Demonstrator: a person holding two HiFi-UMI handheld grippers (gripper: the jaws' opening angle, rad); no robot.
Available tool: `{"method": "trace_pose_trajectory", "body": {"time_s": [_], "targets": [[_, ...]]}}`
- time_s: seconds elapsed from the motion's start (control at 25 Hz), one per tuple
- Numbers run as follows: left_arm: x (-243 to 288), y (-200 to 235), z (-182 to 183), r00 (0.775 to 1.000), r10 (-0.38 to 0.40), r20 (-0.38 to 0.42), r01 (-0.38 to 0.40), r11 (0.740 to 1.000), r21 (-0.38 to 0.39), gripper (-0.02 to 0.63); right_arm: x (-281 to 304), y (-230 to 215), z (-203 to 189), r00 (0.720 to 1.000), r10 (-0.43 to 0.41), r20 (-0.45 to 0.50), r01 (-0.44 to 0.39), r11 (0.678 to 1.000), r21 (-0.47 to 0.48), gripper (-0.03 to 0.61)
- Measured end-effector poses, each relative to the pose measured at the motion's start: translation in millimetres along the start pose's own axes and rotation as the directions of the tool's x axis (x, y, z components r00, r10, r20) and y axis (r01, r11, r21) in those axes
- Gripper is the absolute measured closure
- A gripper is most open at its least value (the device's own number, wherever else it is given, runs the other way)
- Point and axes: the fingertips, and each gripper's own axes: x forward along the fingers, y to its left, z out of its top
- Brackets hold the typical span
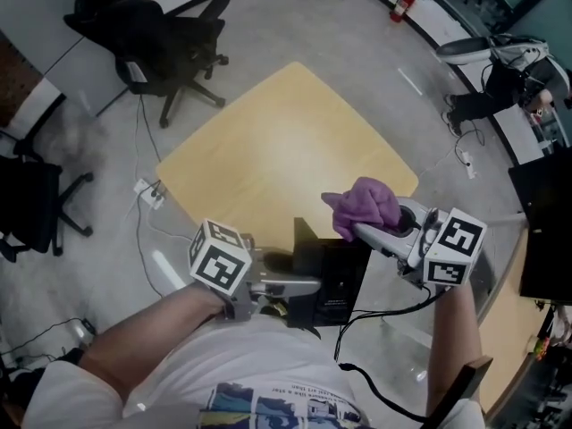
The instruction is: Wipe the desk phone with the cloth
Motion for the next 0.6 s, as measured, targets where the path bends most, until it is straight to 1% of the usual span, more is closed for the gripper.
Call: {"method": "trace_pose_trajectory", "body": {"time_s": [0.2,0.32,0.44,0.52,0.6], "targets": [[2,-2,-1,1.000,-0.007,-0.007,0.007,1.000,0.001,0.425,16,-20,-22,0.996,0.053,-0.071,-0.049,0.997,0.058,0.476],[4,0,-2,1.000,-0.001,-0.008,0.001,1.000,-0.003,0.425,18,-32,-30,0.997,0.044,-0.069,-0.038,0.995,0.088,0.476],[5,0,-3,1.000,0.003,-0.010,-0.003,1.000,-0.007,0.425,8,-29,-10,0.999,0.046,-0.006,-0.045,0.995,0.085,0.476],[6,2,-2,1.000,0.006,-0.010,-0.006,1.000,-0.008,0.425,1,-15,11,0.996,0.083,0.041,-0.085,0.995,0.051,0.476],[7,4,-3,1.000,0.008,-0.011,-0.008,1.000,-0.008,0.426,-3,5,28,0.988,0.137,0.063,-0.138,0.990,-0.002,0.476]]}}
